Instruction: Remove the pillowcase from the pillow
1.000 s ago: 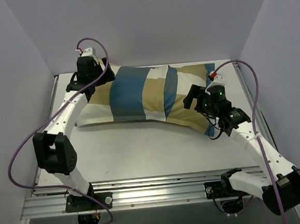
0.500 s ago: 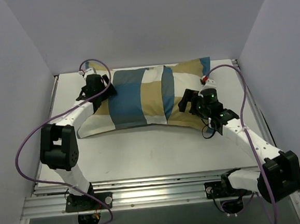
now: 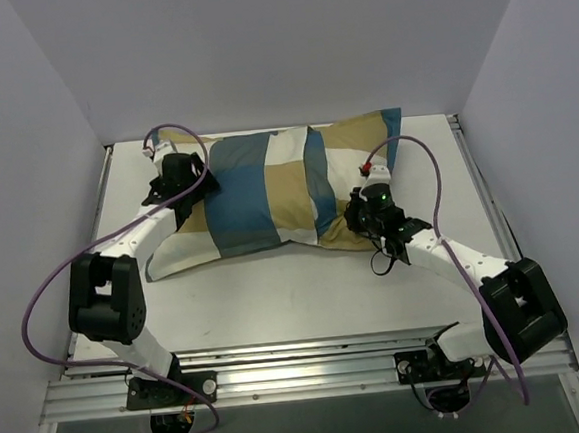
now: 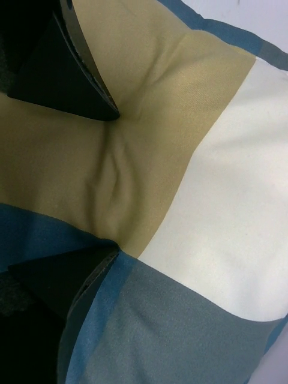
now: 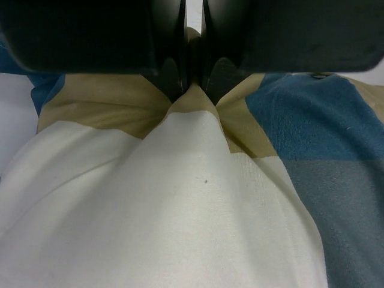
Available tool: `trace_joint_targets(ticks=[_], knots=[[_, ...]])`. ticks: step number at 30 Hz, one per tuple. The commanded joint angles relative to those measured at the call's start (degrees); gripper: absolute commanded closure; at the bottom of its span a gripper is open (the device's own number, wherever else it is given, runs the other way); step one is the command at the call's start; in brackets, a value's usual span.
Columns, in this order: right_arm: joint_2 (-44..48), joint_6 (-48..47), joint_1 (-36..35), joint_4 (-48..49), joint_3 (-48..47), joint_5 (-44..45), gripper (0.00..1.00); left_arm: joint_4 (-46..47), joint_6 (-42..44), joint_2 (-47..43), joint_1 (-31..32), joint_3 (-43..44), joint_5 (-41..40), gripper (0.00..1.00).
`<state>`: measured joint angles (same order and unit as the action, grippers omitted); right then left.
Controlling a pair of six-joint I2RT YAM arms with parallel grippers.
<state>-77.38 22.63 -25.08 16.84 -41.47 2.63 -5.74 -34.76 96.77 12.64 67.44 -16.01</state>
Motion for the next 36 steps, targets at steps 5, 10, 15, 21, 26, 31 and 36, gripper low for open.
trace_joint_targets(ticks=[5,10,15,21,26,31,36], knots=[[7.58,7.33,-8.92,-7.6,3.85,0.35,1.0,-15.16,-2.06,-7.63,-0.25,-6.7,-5.87,0.06],[18.05,11.47,-10.95,-18.04,4.21,0.53,1.0,-18.43,-4.96,-17.03,-0.08,-13.55,-5.97,0.06],[25.16,10.94,-11.74,-27.02,0.09,-0.7,0.89,-21.32,-3.66,-32.5,2.12,-18.31,-4.64,0.06],[22.56,6.99,-13.32,-34.85,-11.31,-2.02,0.44,-22.57,2.76,-43.68,7.74,-12.34,-0.26,0.06],[20.08,2.68,-15.26,-35.48,-17.41,4.21,0.33,-20.03,5.84,-40.89,17.21,-4.18,0.55,0.06],[13.32,-3.9,-15.35,-31.35,-23.37,7.56,0.32,-12.83,9.45,-32.63,23.74,0.58,-4.54,0.06],[6.91,-6.98,-15.79,-30.3,-27.17,8.87,0.3,-10.0,8.67,-21.37,24.53,3.05,-7.8,0.06]])
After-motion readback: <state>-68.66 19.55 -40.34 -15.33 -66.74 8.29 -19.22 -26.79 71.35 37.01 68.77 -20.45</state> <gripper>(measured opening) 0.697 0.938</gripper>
